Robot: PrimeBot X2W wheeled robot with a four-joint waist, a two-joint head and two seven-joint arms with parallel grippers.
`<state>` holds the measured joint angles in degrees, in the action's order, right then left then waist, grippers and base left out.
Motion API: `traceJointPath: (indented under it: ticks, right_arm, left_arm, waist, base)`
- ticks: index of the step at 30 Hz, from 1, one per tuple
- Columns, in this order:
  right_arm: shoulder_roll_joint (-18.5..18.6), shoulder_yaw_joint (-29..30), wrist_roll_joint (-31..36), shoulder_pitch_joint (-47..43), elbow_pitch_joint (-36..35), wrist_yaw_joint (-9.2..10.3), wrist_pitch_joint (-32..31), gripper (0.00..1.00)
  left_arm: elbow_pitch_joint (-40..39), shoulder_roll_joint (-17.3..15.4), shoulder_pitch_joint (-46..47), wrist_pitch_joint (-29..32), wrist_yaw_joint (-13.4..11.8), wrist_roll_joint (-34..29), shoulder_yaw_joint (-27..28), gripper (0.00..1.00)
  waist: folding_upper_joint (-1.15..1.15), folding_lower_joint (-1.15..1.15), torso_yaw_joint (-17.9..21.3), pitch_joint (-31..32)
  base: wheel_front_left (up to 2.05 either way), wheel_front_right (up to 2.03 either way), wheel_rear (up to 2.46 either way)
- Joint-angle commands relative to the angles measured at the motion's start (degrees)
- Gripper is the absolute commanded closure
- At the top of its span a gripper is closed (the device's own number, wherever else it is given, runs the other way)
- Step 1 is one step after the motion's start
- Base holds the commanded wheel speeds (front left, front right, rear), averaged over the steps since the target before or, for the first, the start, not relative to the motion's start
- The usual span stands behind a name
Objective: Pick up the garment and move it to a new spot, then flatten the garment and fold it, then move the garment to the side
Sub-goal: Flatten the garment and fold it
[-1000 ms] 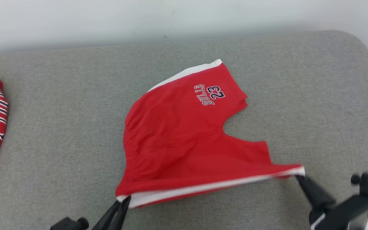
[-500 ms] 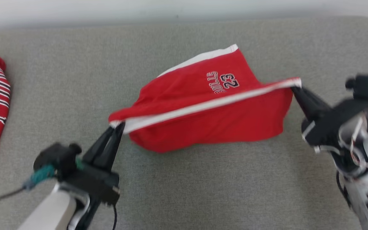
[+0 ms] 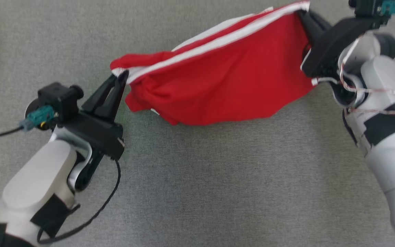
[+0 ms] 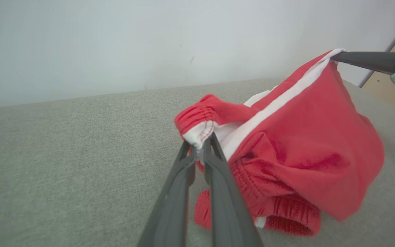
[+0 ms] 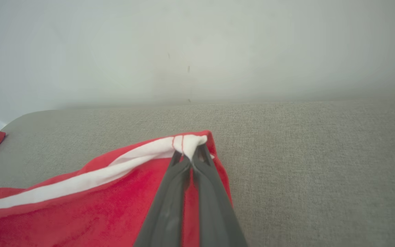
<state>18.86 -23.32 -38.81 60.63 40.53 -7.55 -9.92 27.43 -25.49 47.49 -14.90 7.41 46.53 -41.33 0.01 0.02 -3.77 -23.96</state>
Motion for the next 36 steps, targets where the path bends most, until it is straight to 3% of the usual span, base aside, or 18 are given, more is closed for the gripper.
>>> traceJointPath:
  ticks: [1,8,18,19,20,21,22,23,29,36]
  right_arm:
    - [-0.7,-1.1,0.6,2.8,2.8,0.14,1.5,1.00]
    - [-2.1,-5.0,1.2,10.4,13.1,0.13,5.2,1.00]
    - [-3.6,-9.5,-0.1,16.4,20.2,0.13,10.1,1.00]
    - [-3.7,-9.7,-0.2,16.8,20.7,0.13,10.8,0.43]
    - [-3.9,-9.9,-0.6,16.8,21.3,0.13,11.3,0.13]
    - [-4.1,-10.2,-0.9,16.7,21.8,0.13,11.7,0.00]
    - [-4.1,-10.2,-0.9,16.7,21.8,0.13,11.7,0.00]
    - [-4.2,-10.6,-1.2,16.4,22.1,0.13,11.9,0.00]
    - [-3.2,-13.2,-4.0,13.8,21.5,0.13,14.3,0.00]
    - [1.5,-17.0,-8.6,6.7,18.0,0.13,18.2,0.00]
  left_arm:
    - [1.3,0.4,2.2,-0.3,0.0,0.9,-0.9,1.00]
    - [4.1,2.2,7.5,-0.3,0.0,1.9,-3.5,1.00]
    - [6.7,3.6,10.9,-0.3,0.0,1.0,-3.6,1.00]
    - [7.0,3.7,11.0,-0.3,0.0,0.7,-3.4,1.00]
    - [7.3,3.9,11.0,-0.3,0.0,0.3,-3.0,0.62]
    - [7.4,4.1,10.7,-0.3,0.0,-0.1,-2.5,0.31]
    - [7.4,4.1,10.7,-0.3,0.0,-0.1,-2.5,0.31]
    - [7.5,4.2,10.2,-0.3,0.0,-0.6,-1.9,0.00]
    - [5.3,5.2,4.8,-0.3,0.0,-7.8,6.8,0.00]
    - [-4.5,9.2,-8.2,-0.3,-1.9,-19.5,20.6,0.00]
  waist:
    - [-0.01,-0.02,-1.1,-2.8]
    - [-0.01,-0.02,-2.4,-5.8]
    - [-0.01,-0.02,-2.7,-8.3]
    - [-0.01,-0.02,-2.7,-8.2]
    - [-0.01,-0.02,-2.6,-8.0]
    - [-0.01,-0.02,-2.6,-7.7]
    - [-0.01,-0.02,-2.6,-7.7]
    - [-0.01,-0.02,-2.5,-7.3]
    - [-0.01,-0.02,-2.0,-3.8]
    - [-0.01,-0.02,-2.4,1.0]
  base:
    - [0.00,0.00,0.00]
    - [0.00,0.00,0.00]
    - [0.00,0.00,0.00]
    - [0.00,0.00,0.00]
    - [0.00,0.00,0.00]
    - [0.00,0.00,0.00]
    - [0.00,0.00,0.00]
    - [0.00,0.00,0.00]
    - [0.00,0.00,0.00]
    - [0.00,0.00,0.00]
